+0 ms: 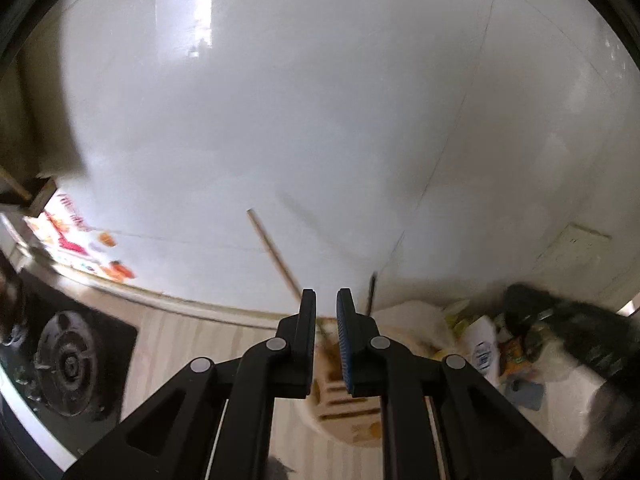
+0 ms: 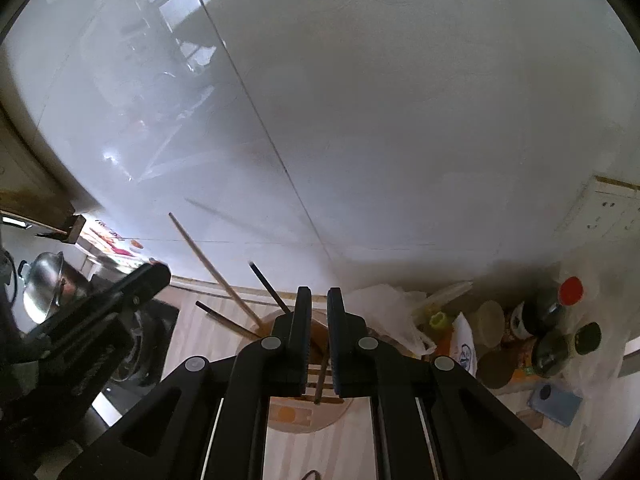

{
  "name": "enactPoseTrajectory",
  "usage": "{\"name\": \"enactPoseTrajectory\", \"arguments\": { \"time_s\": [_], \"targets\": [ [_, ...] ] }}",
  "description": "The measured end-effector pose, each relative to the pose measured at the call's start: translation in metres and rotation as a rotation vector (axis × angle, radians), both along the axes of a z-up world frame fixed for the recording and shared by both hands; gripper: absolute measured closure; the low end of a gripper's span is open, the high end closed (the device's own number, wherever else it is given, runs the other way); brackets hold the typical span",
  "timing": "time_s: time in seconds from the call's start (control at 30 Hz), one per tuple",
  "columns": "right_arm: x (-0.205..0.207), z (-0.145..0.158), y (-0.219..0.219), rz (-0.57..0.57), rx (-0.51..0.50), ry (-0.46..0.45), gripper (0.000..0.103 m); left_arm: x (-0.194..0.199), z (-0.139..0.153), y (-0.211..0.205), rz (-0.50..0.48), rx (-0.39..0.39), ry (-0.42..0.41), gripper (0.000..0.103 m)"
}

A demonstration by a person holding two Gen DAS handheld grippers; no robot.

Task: Organize utensils
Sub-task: 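Open both tools to release the chopsticks into the holder, then grasp a wooden chopstick with the left tool while the right tool grasps a black chopstick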

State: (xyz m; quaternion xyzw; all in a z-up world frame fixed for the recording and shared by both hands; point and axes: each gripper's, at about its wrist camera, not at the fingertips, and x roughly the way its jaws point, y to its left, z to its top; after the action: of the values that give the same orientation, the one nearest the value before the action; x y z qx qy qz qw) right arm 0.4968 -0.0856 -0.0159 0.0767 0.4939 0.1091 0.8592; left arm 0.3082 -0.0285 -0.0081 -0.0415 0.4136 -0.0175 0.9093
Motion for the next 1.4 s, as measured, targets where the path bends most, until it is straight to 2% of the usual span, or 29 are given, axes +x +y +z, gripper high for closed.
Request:
{"name": "enactPoseTrajectory", "arguments": {
  "time_s": [0.07, 0.1, 0.13, 0.2, 0.27, 0.4, 0.57, 0.77, 0.87, 1.03, 1.17, 1.23, 1.27, 1.3, 1.33, 1.4],
  "targets": [
    [-0.01, 0.005, -0.005, -0.002, 0.004, -0.016, 0.094, -0.015, -0.007, 0.008, 0.03, 0.036, -0.015, 0.06],
    [-0.015, 0.007, -0.008, -0.008, -0.007, -0.027, 0.091, -0.026, -0.012, 0.011, 0.046, 0.053, -0.025, 0.028],
    [-0.024, 0.01, -0.011, -0.019, -0.033, -0.045, 0.088, -0.039, -0.018, 0.015, 0.062, 0.061, -0.036, 0.007],
    [-0.045, 0.01, -0.021, -0.046, -0.084, -0.086, 0.072, -0.057, -0.029, 0.019, 0.078, 0.062, -0.046, 0.003],
    [-0.068, 0.004, -0.034, -0.078, -0.116, -0.096, 0.069, -0.073, -0.044, 0.022, 0.094, 0.07, -0.037, 0.0],
    [-0.11, -0.031, -0.061, -0.128, -0.143, -0.042, 0.069, -0.099, -0.083, 0.014, 0.104, 0.071, 0.041, 0.0],
    [-0.157, -0.1, -0.104, -0.214, -0.16, 0.106, 0.069, -0.115, -0.142, -0.018, 0.062, 0.098, 0.184, 0.0],
    [-0.208, -0.202, -0.158, -0.317, -0.178, 0.322, 0.069, -0.131, -0.2, -0.083, -0.042, 0.118, 0.321, 0.0],
    [-0.226, -0.241, -0.18, -0.361, -0.189, 0.401, 0.069, -0.136, -0.228, -0.124, -0.093, 0.136, 0.393, 0.0],
    [-0.247, -0.285, -0.212, -0.41, -0.167, 0.487, 0.069, -0.14, -0.262, -0.173, -0.147, 0.129, 0.494, 0.0],
    [-0.252, -0.309, -0.216, -0.38, -0.154, 0.524, 0.069, -0.14, -0.282, -0.199, -0.167, 0.106, 0.558, 0.005],
    [-0.254, -0.32, -0.216, -0.364, -0.178, 0.545, 0.069, -0.139, -0.29, -0.21, -0.18, 0.098, 0.58, 0.022],
    [-0.256, -0.326, -0.217, -0.354, -0.189, 0.56, 0.069, -0.138, -0.294, -0.216, -0.185, 0.107, 0.591, 0.026],
    [-0.259, -0.325, -0.218, -0.35, -0.194, 0.543, 0.07, -0.137, -0.296, -0.221, -0.19, 0.117, 0.594, 0.036],
    [-0.261, -0.326, -0.219, -0.351, -0.211, 0.545, 0.072, -0.137, -0.298, -0.225, -0.195, 0.128, 0.592, 0.05],
    [-0.267, -0.327, -0.225, -0.36, -0.228, 0.549, 0.089, -0.137, -0.303, -0.231, -0.2, 0.161, 0.596, 0.063]
  ]
}}
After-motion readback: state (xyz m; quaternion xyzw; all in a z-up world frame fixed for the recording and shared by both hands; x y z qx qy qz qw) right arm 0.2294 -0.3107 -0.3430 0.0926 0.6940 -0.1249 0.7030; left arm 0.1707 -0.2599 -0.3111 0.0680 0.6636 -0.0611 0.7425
